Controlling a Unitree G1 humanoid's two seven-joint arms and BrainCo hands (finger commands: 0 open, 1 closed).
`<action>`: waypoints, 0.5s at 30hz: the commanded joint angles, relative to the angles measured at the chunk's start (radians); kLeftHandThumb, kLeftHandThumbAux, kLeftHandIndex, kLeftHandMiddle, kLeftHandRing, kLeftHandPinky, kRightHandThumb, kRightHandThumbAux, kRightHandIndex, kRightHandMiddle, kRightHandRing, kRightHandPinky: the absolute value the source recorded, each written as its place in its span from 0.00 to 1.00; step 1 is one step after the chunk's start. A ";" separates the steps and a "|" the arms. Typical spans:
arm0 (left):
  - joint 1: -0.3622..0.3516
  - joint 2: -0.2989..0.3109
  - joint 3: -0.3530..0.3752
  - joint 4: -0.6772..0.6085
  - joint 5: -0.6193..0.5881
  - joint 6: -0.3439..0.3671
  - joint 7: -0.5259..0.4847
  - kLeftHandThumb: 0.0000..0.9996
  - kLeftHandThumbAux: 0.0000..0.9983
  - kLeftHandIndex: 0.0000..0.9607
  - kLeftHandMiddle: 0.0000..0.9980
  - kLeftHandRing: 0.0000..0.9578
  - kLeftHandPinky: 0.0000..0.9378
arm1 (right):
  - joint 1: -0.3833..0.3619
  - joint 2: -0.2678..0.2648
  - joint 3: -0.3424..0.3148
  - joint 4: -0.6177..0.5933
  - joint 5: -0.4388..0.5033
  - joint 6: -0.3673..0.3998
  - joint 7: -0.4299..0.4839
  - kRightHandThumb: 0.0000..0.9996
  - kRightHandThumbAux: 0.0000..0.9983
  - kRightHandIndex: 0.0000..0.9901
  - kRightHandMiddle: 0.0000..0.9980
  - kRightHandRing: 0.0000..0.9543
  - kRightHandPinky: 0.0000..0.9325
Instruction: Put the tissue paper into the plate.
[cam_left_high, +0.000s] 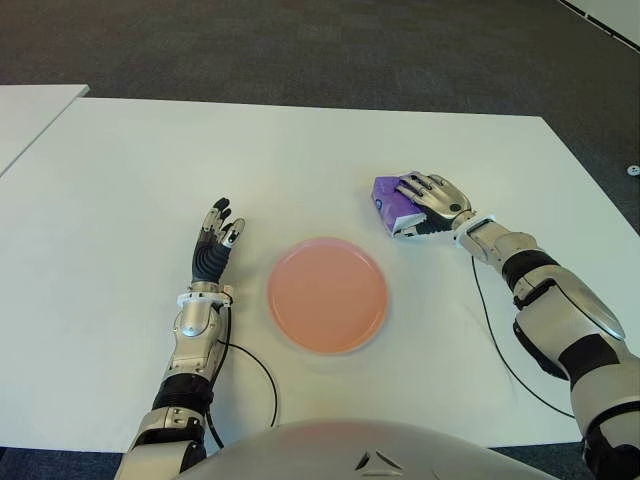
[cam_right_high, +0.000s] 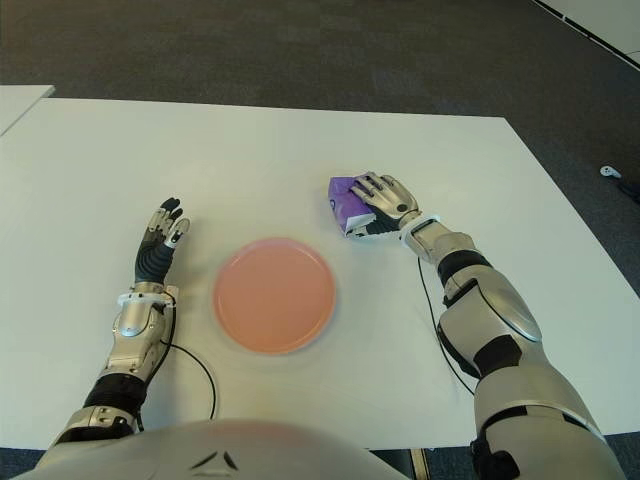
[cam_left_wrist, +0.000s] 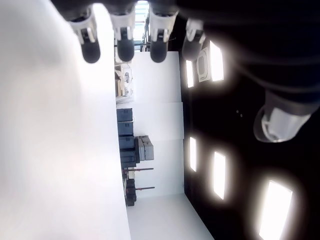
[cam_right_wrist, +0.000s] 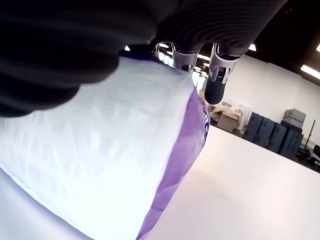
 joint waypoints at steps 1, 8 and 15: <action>0.040 -0.003 0.000 0.047 0.009 0.033 0.012 0.00 0.44 0.00 0.00 0.00 0.00 | 0.112 0.052 0.061 0.052 -0.036 -0.028 0.081 0.39 0.15 0.00 0.00 0.00 0.00; 0.035 -0.004 0.004 0.054 0.012 0.037 0.019 0.00 0.44 0.00 0.00 0.00 0.00 | 0.127 0.073 0.075 0.056 -0.042 -0.007 0.050 0.39 0.15 0.00 0.00 0.00 0.00; 0.029 -0.001 0.008 0.065 0.012 0.045 0.024 0.00 0.45 0.00 0.00 0.00 0.00 | 0.138 0.103 0.075 0.056 -0.036 0.023 0.039 0.39 0.20 0.00 0.00 0.00 0.00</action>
